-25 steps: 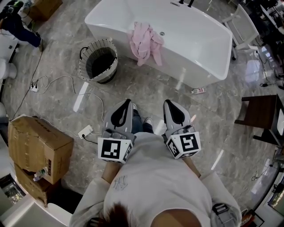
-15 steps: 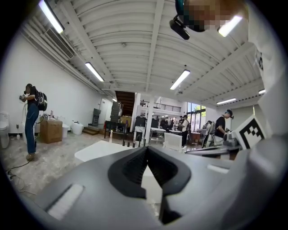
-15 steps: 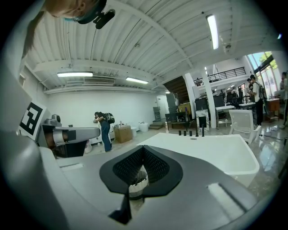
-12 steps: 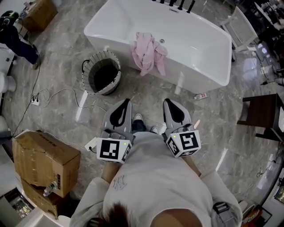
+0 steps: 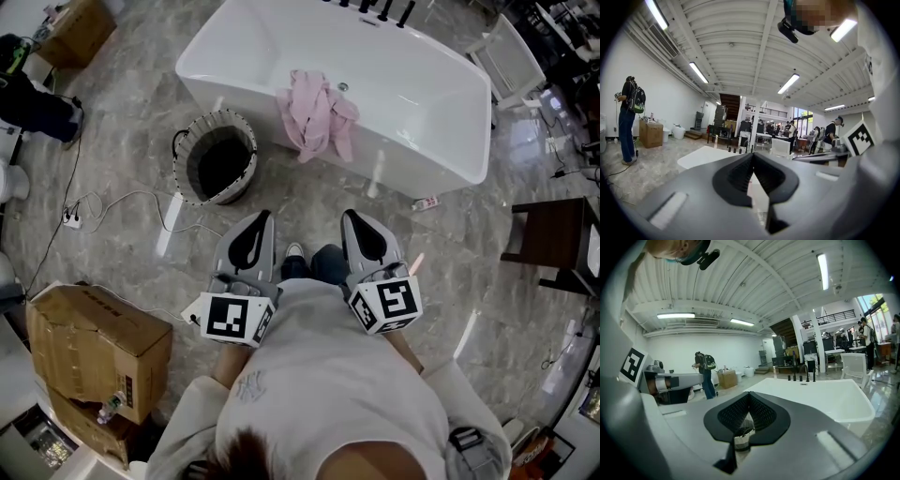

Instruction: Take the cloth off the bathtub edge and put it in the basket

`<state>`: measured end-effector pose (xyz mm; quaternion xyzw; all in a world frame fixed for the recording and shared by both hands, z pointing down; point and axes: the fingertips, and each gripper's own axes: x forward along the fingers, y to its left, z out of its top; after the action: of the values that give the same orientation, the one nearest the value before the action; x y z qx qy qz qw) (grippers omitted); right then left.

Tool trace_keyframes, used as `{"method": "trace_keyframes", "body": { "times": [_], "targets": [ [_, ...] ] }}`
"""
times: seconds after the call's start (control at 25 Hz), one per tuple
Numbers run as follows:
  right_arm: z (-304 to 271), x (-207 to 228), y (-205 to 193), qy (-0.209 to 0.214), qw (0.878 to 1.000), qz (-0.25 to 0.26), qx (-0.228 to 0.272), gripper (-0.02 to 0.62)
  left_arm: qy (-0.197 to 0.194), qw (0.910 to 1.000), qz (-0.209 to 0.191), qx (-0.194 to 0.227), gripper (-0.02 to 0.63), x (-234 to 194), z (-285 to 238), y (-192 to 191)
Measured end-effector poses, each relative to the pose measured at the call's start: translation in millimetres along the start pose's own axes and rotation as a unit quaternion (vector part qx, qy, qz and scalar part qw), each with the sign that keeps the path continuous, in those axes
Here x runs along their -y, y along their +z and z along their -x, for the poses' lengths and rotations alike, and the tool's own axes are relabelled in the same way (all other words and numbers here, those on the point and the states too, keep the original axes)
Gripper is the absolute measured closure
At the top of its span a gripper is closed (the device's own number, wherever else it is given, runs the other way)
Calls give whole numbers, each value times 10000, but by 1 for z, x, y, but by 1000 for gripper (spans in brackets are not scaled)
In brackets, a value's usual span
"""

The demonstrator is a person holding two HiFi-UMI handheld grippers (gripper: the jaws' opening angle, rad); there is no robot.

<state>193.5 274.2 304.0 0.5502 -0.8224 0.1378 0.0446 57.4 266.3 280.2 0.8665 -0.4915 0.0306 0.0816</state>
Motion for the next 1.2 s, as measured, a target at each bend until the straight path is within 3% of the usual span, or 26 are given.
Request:
{"method": "trace_keyframes", "body": {
  "times": [0.4,1.2],
  "targets": [
    [-14,26,-3,-123,9997,-74,-190,597,-50,9998,127,-111,558,-1,-28,-3],
    [-97,138,35,276,9993,-13,-262,597,724,9973,86,77,558,-21,-149,24]
  ]
}}
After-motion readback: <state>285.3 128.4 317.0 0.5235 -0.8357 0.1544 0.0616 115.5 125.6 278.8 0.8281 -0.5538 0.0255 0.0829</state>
